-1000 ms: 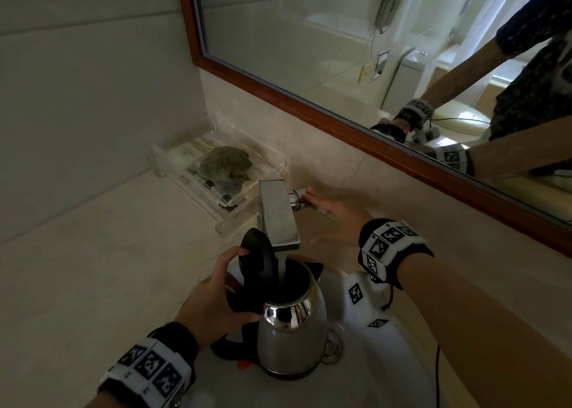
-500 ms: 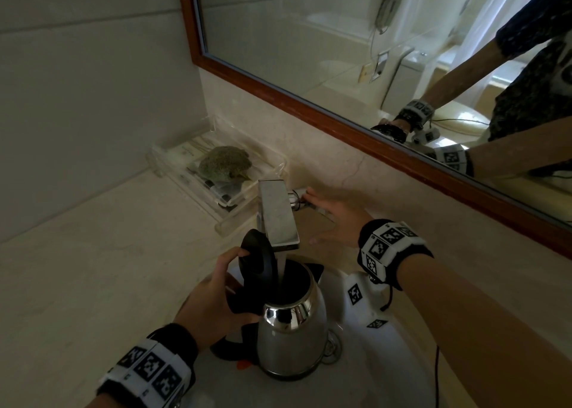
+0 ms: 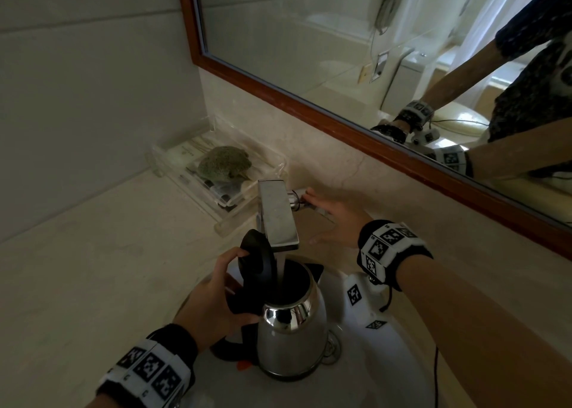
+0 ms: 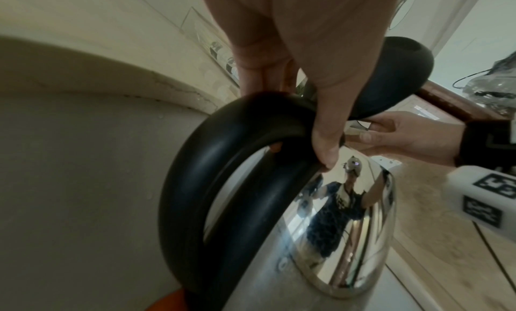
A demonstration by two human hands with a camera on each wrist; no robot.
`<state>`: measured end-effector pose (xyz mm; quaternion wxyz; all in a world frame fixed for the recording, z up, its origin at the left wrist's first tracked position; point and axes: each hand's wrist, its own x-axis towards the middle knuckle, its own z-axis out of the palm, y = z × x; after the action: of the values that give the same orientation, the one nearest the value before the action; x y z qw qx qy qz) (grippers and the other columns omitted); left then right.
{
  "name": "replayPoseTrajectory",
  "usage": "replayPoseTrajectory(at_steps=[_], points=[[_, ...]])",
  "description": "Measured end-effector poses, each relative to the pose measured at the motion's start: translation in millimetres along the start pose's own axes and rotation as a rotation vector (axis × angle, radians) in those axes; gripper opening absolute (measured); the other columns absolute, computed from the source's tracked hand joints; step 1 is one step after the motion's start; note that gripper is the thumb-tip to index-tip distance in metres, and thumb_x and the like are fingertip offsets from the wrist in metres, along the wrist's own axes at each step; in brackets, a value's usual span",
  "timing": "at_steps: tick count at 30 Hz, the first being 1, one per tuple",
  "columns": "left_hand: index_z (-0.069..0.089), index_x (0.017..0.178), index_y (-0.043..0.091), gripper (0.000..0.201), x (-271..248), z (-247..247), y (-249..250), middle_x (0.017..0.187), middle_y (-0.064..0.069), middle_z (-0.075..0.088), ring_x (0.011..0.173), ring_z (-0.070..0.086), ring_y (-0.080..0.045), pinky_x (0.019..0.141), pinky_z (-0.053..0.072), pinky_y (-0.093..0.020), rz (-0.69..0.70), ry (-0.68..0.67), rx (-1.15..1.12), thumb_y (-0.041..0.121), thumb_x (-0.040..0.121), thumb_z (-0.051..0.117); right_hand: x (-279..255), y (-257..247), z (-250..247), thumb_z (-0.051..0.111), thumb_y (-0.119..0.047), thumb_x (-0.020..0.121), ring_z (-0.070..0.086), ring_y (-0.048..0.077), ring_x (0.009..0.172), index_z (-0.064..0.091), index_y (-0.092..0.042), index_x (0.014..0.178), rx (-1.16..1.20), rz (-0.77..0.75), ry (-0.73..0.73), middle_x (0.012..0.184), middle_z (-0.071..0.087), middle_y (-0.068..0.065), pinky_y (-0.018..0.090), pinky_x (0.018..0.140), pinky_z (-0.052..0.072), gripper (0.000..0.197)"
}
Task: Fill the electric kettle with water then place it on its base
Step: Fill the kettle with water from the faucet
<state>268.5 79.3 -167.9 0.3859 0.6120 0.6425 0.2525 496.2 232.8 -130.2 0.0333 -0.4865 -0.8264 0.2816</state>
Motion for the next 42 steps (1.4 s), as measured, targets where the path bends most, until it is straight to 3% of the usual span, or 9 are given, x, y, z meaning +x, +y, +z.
replayPoseTrajectory(at_steps=[5,18,25,31,34,37,42], points=[[0.012,0.109,0.061,0.098,-0.1,0.1,0.7,0.088,0.009,0.062,0.085,0.063,-0.015,0.082,0.055,-0.034,-0.003,-0.004,0.003,0.02,0.057,0.084,-1.2,-0.7,0.2,0.077,-0.028,0.073,0.021,0.012,0.144,0.019,-0.025,0.147,0.003,0.001,-0.008,0.157,0.012,-0.01,0.027,0.117,0.022,0.094],[0.011,0.109,0.063,0.099,0.3,1.3,-0.8,0.089,0.009,0.062,0.084,0.063,-0.013,0.078,0.054,-0.03,0.006,0.0,0.0,0.02,0.057,0.084,-2.8,-2.8,-0.9,0.078,-0.026,0.073,0.024,0.012,0.143,0.019,-0.024,0.148,-0.012,0.005,0.001,0.157,0.013,-0.01,0.025,0.114,0.023,0.095],[0.014,0.108,0.061,0.096,0.0,0.2,1.6,0.088,0.01,0.062,0.082,0.063,-0.009,0.076,0.054,-0.027,0.015,0.003,-0.008,0.019,0.057,0.084,-2.8,-2.9,-1.9,0.077,-0.026,0.074,0.022,0.01,0.143,0.019,-0.023,0.148,-0.021,0.006,0.0,0.158,0.012,-0.009,0.011,0.103,0.015,0.094],[0.01,0.116,0.053,0.1,-0.1,0.9,1.3,0.09,0.014,0.059,0.088,0.061,-0.012,0.079,0.051,-0.025,0.021,-0.004,-0.009,0.02,0.058,0.084,-1.7,-0.3,0.1,0.078,-0.026,0.073,0.021,0.008,0.143,0.02,-0.023,0.148,-0.012,0.003,0.013,0.158,0.013,-0.009,0.008,0.102,0.014,0.095],[0.011,0.12,0.05,0.101,0.6,1.7,0.4,0.09,0.013,0.06,0.087,0.062,-0.012,0.079,0.052,-0.026,0.018,-0.002,-0.007,0.019,0.058,0.084,-1.4,0.2,0.6,0.078,-0.025,0.072,0.021,0.009,0.143,0.02,-0.024,0.147,0.007,0.009,0.015,0.157,0.014,-0.01,0.01,0.103,0.015,0.095],[0.012,0.114,0.053,0.098,0.6,1.6,0.3,0.089,0.014,0.059,0.084,0.061,-0.009,0.074,0.05,-0.02,0.03,0.001,-0.008,0.02,0.057,0.084,-1.2,0.1,0.9,0.078,-0.024,0.072,0.022,0.011,0.143,0.02,-0.024,0.147,0.009,0.005,0.017,0.157,0.014,-0.009,0.015,0.107,0.018,0.095],[0.014,0.113,0.054,0.097,-0.7,1.2,1.6,0.088,0.005,0.063,0.083,0.063,-0.012,0.078,0.054,-0.03,0.018,0.003,-0.013,0.019,0.057,0.085,-0.7,0.3,1.1,0.077,-0.024,0.073,0.021,0.01,0.144,0.021,-0.024,0.147,0.006,-0.005,0.014,0.158,0.013,-0.009,0.018,0.111,0.018,0.093]])
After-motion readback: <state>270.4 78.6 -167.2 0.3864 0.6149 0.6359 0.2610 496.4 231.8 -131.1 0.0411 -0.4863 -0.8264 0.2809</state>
